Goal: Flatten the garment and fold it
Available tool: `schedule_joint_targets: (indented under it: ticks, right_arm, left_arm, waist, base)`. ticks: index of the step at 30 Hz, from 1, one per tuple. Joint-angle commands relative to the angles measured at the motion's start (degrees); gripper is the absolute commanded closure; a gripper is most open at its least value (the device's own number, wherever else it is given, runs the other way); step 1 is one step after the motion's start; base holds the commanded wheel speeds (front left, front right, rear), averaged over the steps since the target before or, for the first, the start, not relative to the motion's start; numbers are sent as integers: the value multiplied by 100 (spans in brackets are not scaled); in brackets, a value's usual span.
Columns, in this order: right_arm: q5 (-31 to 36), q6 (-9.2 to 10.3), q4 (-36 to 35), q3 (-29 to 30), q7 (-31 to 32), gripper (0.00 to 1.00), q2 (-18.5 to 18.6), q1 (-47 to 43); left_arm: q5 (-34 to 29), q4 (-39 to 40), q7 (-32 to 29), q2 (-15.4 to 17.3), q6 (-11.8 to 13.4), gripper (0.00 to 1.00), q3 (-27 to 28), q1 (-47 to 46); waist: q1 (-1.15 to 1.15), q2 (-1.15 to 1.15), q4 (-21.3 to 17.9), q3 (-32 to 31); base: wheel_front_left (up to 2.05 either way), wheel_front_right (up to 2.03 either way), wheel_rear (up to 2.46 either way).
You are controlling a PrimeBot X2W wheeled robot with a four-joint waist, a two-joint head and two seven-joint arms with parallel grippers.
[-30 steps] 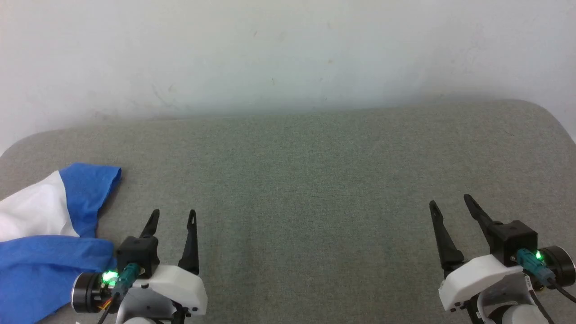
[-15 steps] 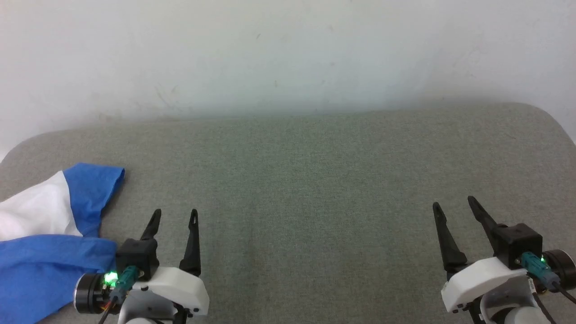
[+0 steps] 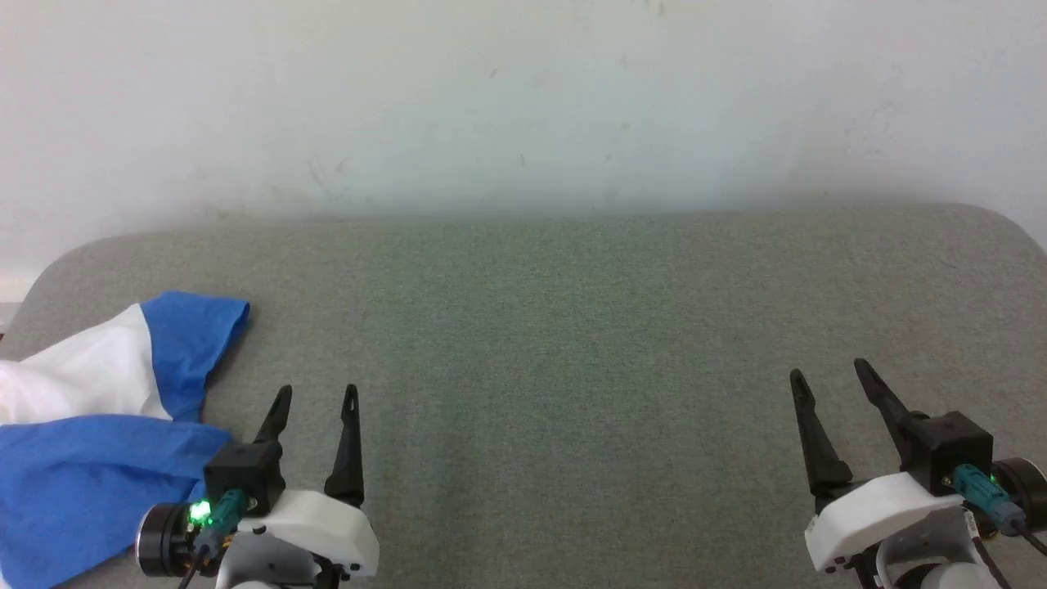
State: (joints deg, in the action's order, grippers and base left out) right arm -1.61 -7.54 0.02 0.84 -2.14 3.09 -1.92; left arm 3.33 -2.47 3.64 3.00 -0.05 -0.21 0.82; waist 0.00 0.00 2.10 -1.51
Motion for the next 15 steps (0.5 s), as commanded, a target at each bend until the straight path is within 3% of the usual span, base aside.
schedule_joint_targets:
  ticks: [1,15]
  right_arm:
    - [-28,2,-33,5,-41,0,-6,-77]
    - [-53,2,-36,-55,-133,0,-8,-57]
  left_arm:
    - [56,-32,58,-3,-56,0,8,53]
    - [200,-76,226,-4,-66,0,105,33]
  waist:
    - [0,0,47,-10]
    - [0,0,515,12]
  base:
    - [0,0,0]
    - [0,0,0]
